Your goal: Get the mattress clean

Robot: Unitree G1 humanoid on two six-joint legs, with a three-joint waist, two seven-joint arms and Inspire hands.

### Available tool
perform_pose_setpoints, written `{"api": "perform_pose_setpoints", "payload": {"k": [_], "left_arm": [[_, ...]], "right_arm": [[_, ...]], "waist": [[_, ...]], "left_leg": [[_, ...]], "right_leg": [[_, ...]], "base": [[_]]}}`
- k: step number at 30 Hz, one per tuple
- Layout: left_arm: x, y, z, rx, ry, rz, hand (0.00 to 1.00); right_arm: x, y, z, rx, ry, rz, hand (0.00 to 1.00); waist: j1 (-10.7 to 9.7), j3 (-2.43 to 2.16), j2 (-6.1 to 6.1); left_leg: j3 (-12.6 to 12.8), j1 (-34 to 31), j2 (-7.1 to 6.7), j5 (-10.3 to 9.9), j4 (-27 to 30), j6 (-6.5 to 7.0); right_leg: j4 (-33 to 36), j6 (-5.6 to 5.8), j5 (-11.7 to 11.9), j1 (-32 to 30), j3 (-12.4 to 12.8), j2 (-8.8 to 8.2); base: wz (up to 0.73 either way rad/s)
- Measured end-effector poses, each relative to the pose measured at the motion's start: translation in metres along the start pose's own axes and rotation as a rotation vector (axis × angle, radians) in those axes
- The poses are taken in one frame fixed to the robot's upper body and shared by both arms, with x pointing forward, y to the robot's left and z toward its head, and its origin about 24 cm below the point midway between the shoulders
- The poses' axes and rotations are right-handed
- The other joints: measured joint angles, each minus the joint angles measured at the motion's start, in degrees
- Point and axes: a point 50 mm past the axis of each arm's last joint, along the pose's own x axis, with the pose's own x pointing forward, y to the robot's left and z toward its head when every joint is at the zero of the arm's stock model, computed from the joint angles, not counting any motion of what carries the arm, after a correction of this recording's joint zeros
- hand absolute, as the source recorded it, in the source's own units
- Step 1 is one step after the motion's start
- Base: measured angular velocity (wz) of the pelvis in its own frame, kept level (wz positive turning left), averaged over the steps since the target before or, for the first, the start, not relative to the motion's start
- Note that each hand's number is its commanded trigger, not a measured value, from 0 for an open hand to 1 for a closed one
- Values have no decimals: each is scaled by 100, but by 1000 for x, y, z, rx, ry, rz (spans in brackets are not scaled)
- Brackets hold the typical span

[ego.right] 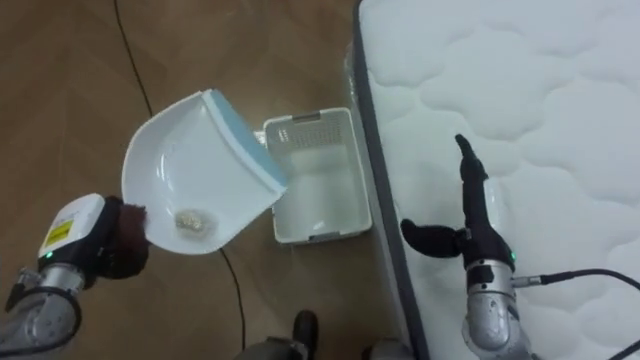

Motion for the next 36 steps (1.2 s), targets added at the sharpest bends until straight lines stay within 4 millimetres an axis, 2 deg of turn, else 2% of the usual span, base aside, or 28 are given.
{"api": "perform_pose_setpoints", "payload": {"k": [1,3,4,5,6,8,13,17,20,22,25,28,29,32,34,36], "left_arm": [[0,2,-2,8,6,-2,100],[2,7,-9,18,36,-33,100],[3,8,-10,17,47,-44,100],[4,9,-11,22,60,-61,100],[6,12,-11,28,66,-71,100],[7,17,-14,43,76,-82,100],[6,24,-24,81,110,-119,100],[7,29,-34,125,175,-179,100],[11,33,-38,143,228,-203,100],[12,38,-41,151,250,-214,100],[15,50,-44,169,273,-222,100],[17,57,-45,177,296,-226,100],[17,61,-48,187,301,-232,100],[15,69,-54,213,320,-247,100],[14,75,-57,230,333,-260,100],[14,79,-60,234,344,-262,100]], "right_arm": [[1,-2,0,-11,-5,1,0],[3,-11,-3,-57,-13,-1,0],[3,-13,-4,-69,-7,-2,0],[2,-16,-7,-85,11,-6,0],[1,-17,-10,-93,25,-11,0],[1,-16,-8,-105,15,-6,0],[2,-16,-5,-147,-6,4,0],[4,-16,-1,-153,-6,-3,0],[5,-16,0,-161,7,-9,0],[6,-17,2,-166,8,-12,0],[9,-21,6,-176,-4,-22,0],[8,-23,9,-174,-13,-23,0],[8,-23,11,-169,-17,-18,0],[10,-24,12,-169,-20,0,0],[12,-28,15,-172,-39,8,0],[12,-28,16,-168,-39,9,0]], "waist": [[-8,5,55],[-53,5,296],[-63,2,337],[-100,-23,403],[-154,-37,427],[-172,-43,436],[-302,-49,445],[-357,-33,484],[-352,-3,562],[-358,-11,608],[-369,1,718],[-415,1,781],[-495,6,796],[-527,4,834],[-526,20,898],[-527,11,922]], "left_leg": [[48,-3,6,40,-56,-5],[296,-97,23,110,-129,-14],[389,-107,24,138,-167,-9],[610,-119,40,211,-283,20],[855,-118,65,289,-387,63],[1061,-136,122,343,-496,85],[1094,-178,133,360,-469,91],[1134,-201,139,348,-466,106],[1145,-221,140,345,-466,111],[1148,-282,138,345,-461,111],[1196,-359,141,345,-438,117],[1472,-362,158,315,-404,182],[1557,-362,144,291,-359,214],[1652,-364,129,288,-356,216],[1738,-388,141,294,-346,210],[1781,-390,151,295,-342,208]], "right_leg": [[20,0,0,-29,13,-17],[57,-17,-108,-116,48,-68],[115,-18,-130,-173,93,-90],[202,-16,-168,-280,163,-144],[267,-11,-220,-366,213,-194],[326,-15,-233,-476,294,-193],[322,1,-218,-541,328,-167],[310,1,-218,-546,314,-168],[309,0,-224,-554,308,-169],[329,-3,-228,-622,308,-174],[355,-4,-229,-701,312,-186],[498,11,-306,-741,353,-245],[597,19,-371,-753,360,-290],[733,16,-410,-862,511,-292],[815,2,-423,-951,608,-277],[844,-3,-438,-980,652,-268]], "base": [[0],[-10],[-7],[0],[5],[-7],[-4],[5],[4],[0],[0],[4],[8],[-8],[-11],[-8]]}}
